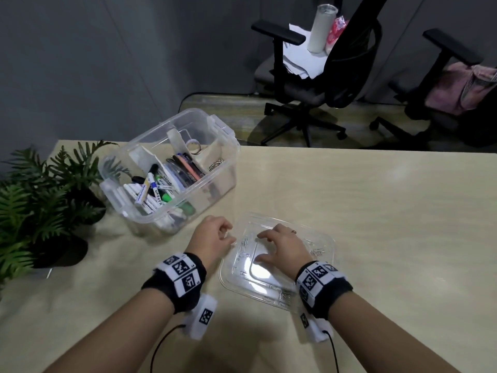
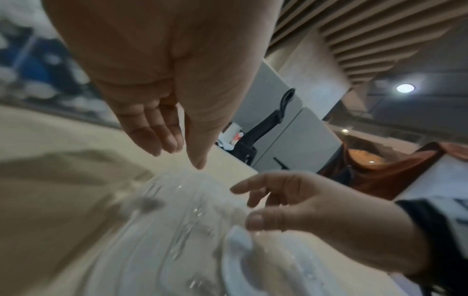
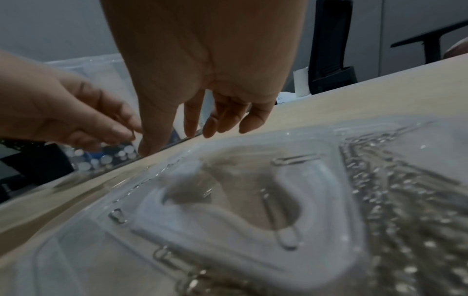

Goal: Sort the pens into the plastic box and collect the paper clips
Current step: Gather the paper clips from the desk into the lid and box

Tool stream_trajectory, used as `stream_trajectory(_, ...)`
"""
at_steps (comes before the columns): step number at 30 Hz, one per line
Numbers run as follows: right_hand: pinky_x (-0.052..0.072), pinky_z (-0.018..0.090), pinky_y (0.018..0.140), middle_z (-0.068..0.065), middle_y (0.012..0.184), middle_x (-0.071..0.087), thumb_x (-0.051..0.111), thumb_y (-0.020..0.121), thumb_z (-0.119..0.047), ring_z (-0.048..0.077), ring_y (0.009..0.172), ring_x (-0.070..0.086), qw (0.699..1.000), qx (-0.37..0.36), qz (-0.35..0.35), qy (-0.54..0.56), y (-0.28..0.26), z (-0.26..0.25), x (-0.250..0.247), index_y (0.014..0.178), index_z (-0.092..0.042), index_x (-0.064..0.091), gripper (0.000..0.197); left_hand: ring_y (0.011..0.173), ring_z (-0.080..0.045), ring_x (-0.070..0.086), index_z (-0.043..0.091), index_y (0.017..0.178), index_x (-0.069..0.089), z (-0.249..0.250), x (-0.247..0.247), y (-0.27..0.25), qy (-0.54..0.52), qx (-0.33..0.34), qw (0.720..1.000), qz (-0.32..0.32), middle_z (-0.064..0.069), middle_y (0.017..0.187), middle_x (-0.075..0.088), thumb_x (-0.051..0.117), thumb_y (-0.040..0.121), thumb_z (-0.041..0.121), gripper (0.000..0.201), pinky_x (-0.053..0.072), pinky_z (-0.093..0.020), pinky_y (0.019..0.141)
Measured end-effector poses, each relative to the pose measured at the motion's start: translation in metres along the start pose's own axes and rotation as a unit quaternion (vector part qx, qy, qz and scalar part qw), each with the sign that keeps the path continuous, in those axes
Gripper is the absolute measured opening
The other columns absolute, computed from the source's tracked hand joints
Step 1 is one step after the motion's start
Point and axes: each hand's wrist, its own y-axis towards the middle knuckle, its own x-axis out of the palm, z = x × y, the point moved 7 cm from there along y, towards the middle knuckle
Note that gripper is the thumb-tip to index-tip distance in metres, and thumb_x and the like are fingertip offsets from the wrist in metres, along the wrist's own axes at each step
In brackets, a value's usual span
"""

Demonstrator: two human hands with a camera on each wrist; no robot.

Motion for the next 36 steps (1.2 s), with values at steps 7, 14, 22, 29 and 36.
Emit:
stream_trajectory(7,0.039,0.032,0.094,0.0,0.116,0.048,0.077,0.069,-0.051,0.02,0.112,0.044,0.998,0.019,0.014,-0.06,0.02,-0.015,0.02,0.123,-0.027,0.056,0.062,0.071,-0.014,0.054,0.014,0.085,0.065,-0.05,0.021,0.007,-0.024,-0.088,0.996,0.016,-0.004,0.086,0.059,0.075,0.074,0.011,0.016,0.047,-0.025,0.077)
stream_trajectory(14,0.034,0.032,0.093,-0.002,0.114,0.048,0.073,0.072,-0.05,0.02,0.112,0.045,0.996,0.025,0.028,-0.076,0.03,-0.021,0.025,0.114,-0.029,0.059,0.049,0.063,-0.013,0.055,0.018,0.072,0.061,-0.057,0.029,0.02,-0.062,-0.127,0.99,-0.002,0.006,0.064,0.057,0.079,0.071,0.015,0.018,0.048,-0.024,0.067)
stream_trajectory(22,0.033,0.034,0.094,-0.004,0.11,0.052,0.065,0.081,-0.048,0.019,0.113,0.046,0.997,0.028,0.018,-0.072,0.034,-0.023,0.026,0.102,-0.032,0.067,0.026,0.065,-0.01,0.052,0.021,0.07,0.056,-0.051,0.029,0.028,-0.043,-0.047,0.998,-0.028,0.003,0.076,0.056,0.079,0.068,0.009,0.027,0.043,-0.022,0.065)
stream_trajectory(29,0.034,0.034,0.088,-0.003,0.109,0.054,0.055,0.088,-0.048,0.023,0.108,0.047,0.993,0.007,0.008,-0.115,0.032,-0.026,0.029,0.098,-0.029,0.069,0.026,0.073,-0.012,0.053,0.014,0.075,0.072,-0.042,0.031,0.034,0.019,0.011,0.999,-0.049,0.007,0.082,0.047,0.076,0.075,0.013,0.005,0.041,-0.02,0.073)
stream_trajectory(36,0.035,0.031,0.086,0.0,0.105,0.057,0.06,0.088,-0.042,0.022,0.103,0.049,0.999,-0.016,-0.008,-0.045,0.032,-0.02,0.024,0.095,-0.02,0.07,0.025,0.093,-0.02,0.054,0.017,0.079,0.068,-0.033,0.037,0.039,0.129,0.006,0.986,-0.107,0.005,0.095,0.043,0.063,0.086,0.017,0.009,0.048,-0.034,0.085)
